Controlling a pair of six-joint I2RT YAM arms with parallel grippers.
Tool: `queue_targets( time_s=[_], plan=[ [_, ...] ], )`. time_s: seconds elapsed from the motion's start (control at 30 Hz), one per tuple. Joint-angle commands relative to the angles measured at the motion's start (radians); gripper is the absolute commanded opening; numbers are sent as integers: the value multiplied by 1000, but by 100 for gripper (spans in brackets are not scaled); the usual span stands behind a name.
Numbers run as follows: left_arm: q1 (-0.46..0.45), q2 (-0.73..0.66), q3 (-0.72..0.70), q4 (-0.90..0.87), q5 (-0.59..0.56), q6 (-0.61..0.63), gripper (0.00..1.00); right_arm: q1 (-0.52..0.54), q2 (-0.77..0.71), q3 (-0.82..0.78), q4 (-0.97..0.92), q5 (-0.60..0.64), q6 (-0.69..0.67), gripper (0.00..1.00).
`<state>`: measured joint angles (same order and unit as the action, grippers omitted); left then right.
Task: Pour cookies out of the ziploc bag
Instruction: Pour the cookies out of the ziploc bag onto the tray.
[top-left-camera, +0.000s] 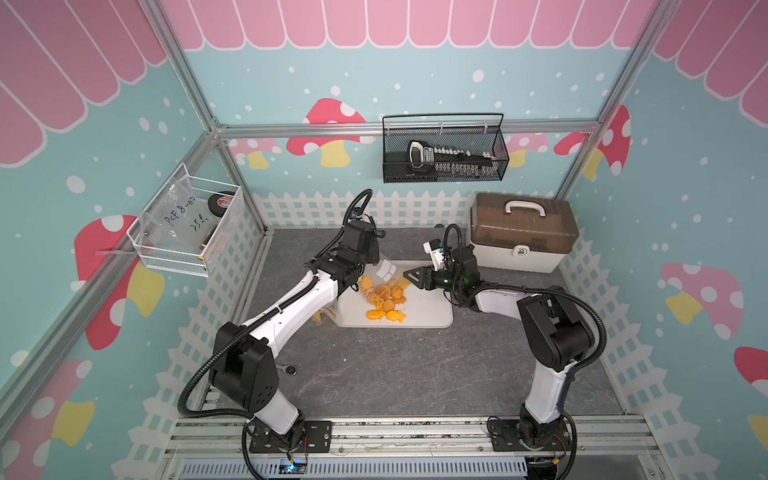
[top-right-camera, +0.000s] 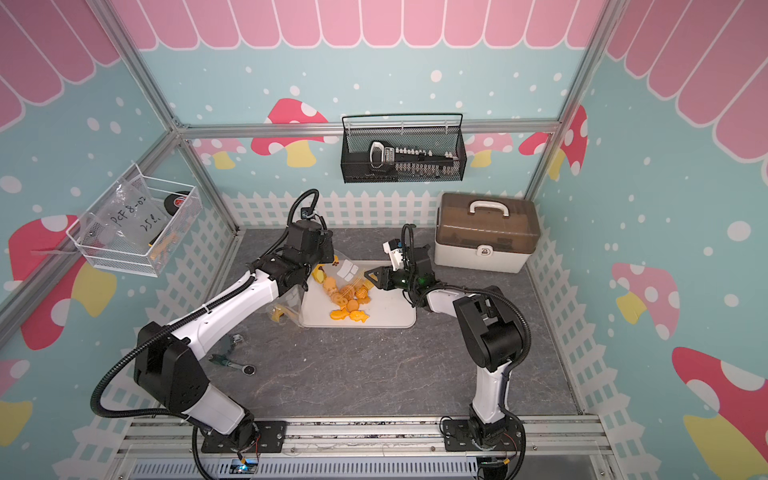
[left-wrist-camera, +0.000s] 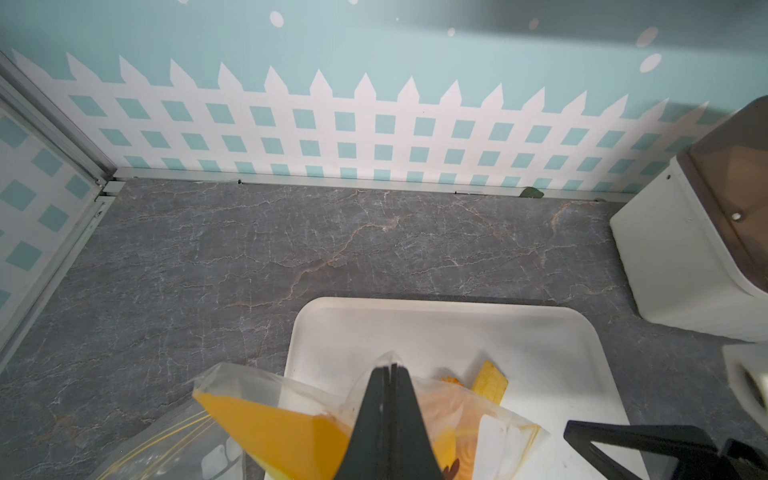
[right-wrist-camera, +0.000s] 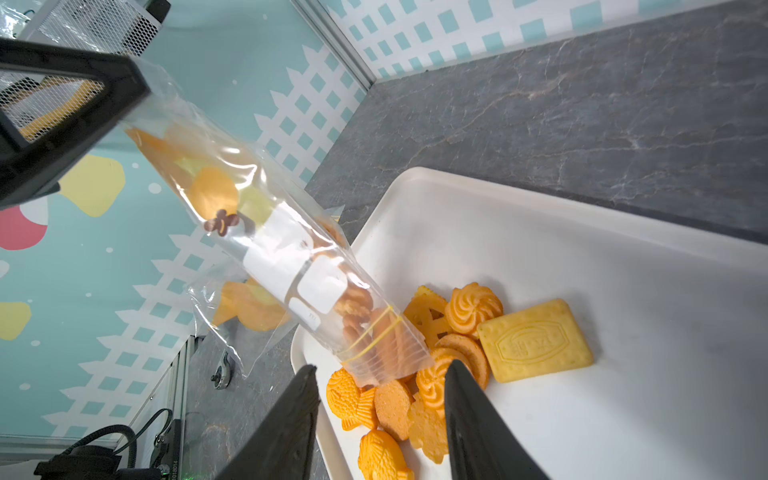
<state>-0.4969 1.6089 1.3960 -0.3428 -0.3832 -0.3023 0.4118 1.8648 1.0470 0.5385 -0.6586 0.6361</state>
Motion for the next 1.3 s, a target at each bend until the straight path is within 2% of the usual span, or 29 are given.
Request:
queue_targets(
  time_s=[0.0, 0.73, 1.07, 1.27],
  plan=[
    [-13, 17, 54, -11, -22, 23, 0, 1, -41, -11, 6, 29, -29, 48],
    [-54, 46, 138, -47, -26, 45, 0, 1, -29, -10, -19, 35, -53, 45],
    [-75, -6, 113, -52, -8, 38, 0, -11, -204, -122, -77, 181, -151, 46],
    [-93, -25, 97, -52, -14, 33, 0, -11, -231, -161, -42, 214, -154, 49]
  ],
)
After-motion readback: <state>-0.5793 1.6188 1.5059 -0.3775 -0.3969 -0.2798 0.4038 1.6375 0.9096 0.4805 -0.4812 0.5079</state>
